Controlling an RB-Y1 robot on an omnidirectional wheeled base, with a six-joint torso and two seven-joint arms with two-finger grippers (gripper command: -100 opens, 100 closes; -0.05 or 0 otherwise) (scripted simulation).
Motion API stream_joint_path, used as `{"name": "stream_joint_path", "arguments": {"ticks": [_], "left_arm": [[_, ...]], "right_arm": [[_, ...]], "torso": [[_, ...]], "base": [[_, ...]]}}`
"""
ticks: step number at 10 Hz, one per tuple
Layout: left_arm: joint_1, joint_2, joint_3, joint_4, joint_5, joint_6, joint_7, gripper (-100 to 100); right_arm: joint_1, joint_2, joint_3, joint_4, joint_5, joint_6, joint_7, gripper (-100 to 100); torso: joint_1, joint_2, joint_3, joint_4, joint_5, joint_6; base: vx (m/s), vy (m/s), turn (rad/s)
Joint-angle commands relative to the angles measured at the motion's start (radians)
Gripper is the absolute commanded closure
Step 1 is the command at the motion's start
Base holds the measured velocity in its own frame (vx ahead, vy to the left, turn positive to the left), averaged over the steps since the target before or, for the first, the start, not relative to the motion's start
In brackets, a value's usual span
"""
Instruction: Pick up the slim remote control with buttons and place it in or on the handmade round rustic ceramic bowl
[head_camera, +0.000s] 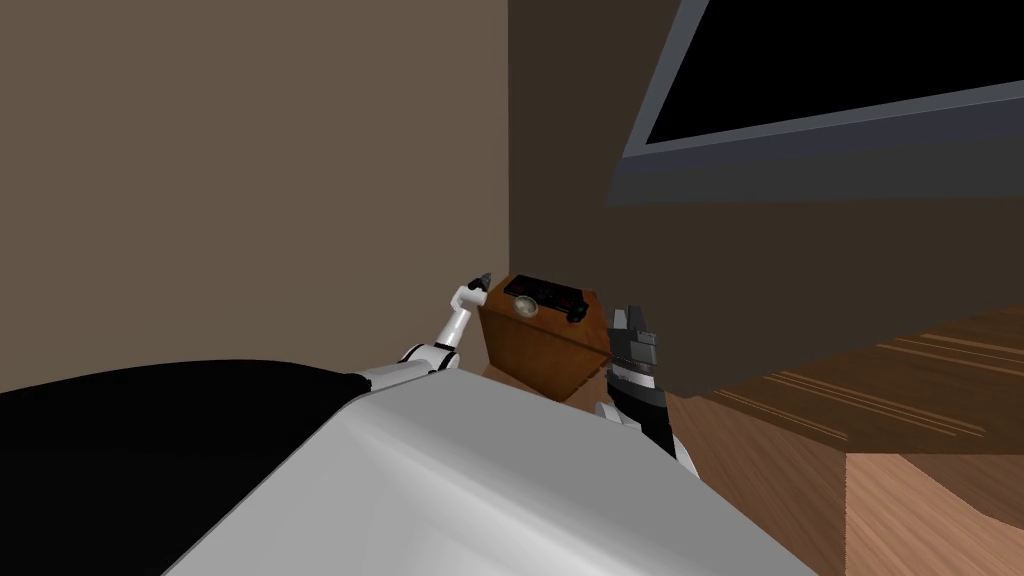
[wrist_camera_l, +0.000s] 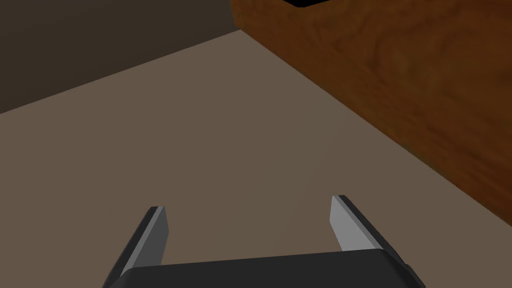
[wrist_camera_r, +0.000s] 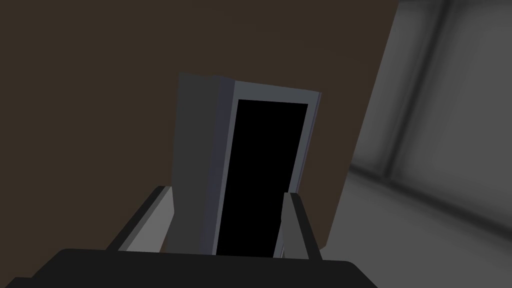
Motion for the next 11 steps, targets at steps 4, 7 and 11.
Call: {"name": "stream_joint_path", "arguments": {"ticks": [4,7,11], "left_arm": [[-0.118,-0.007,0.031,0.127,0.000,0.126,-0.017,-100],[-0.184,-0.011,0.046,0.207,0.000,0.209,-0.025,-100],[-0.279,-0.024,0.074,0.306,0.001,0.308,-0.043,-100]], "right_arm": [[0.000,0.000,0.000,0.000,0.000,0.000,0.000,0],[0.000,0.000,0.000,0.000,0.000,0.000,0.000,0],[0.000,0.000,0.000,0.000,0.000,0.000,0.000,0]], "torso": [[0.000,0.000,0.000,0.000,0.000,0.000],[0.001,0.000,0.000,0.000,0.000,0.000],[0.000,0.000,0.000,0.000,0.000,0.000]], "base": [[0.010,0.023,0.005],[0.014,0.026,0.005],[0.010,0.017,0.007]]}}
